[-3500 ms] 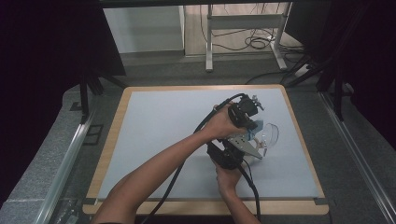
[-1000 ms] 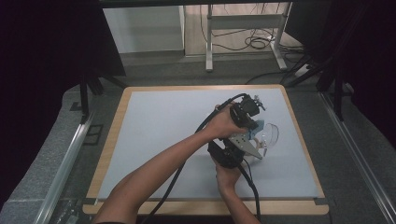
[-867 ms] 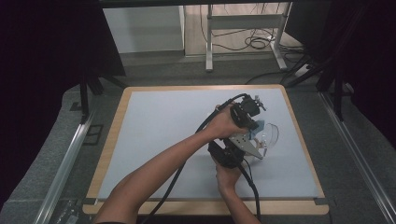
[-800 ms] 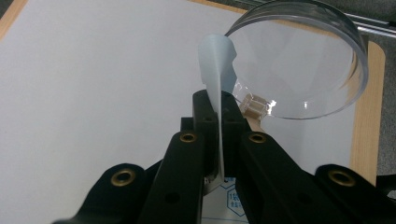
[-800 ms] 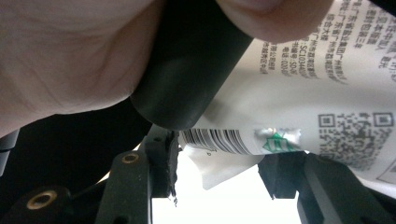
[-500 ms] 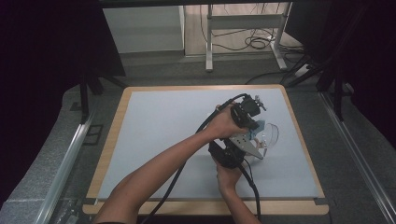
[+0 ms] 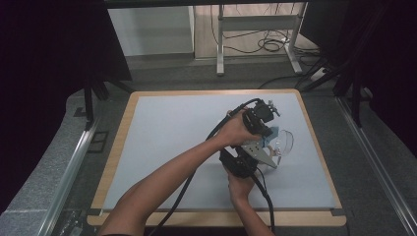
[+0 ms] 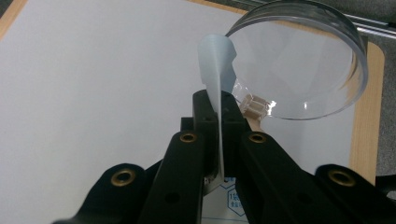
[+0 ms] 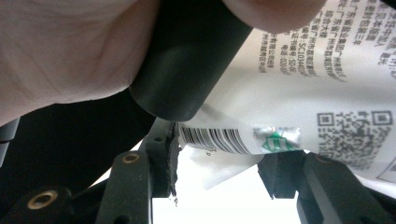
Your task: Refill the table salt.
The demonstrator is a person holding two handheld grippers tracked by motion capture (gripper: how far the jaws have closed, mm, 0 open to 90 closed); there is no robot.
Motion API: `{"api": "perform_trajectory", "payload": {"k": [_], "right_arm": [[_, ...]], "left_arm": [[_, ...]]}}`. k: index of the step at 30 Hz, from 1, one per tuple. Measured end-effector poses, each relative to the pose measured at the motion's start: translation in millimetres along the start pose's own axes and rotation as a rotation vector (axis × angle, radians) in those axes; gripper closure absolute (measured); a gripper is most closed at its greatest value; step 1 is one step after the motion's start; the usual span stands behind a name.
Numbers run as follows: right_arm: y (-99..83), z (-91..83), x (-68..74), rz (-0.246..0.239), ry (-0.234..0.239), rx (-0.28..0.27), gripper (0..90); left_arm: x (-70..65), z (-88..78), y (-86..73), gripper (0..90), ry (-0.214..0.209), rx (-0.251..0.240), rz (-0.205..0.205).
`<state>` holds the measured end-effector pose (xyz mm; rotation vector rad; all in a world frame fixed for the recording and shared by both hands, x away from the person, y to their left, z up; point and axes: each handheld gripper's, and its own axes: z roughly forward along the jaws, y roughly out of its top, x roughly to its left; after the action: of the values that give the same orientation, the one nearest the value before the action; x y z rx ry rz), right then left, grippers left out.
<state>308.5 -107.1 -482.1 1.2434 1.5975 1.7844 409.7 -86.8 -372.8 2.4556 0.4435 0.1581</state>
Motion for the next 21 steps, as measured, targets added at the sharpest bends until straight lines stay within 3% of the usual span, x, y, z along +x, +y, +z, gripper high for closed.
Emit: {"api": "perform_trajectory", "payload": {"k": [21], "right_arm": [[-0.9,0.0,0.2,0.003,0.003,-0.002,54.6]], "left_arm": [[0.8,-0.6,0.0,89.8,0.000,0.003,0.001]]}}
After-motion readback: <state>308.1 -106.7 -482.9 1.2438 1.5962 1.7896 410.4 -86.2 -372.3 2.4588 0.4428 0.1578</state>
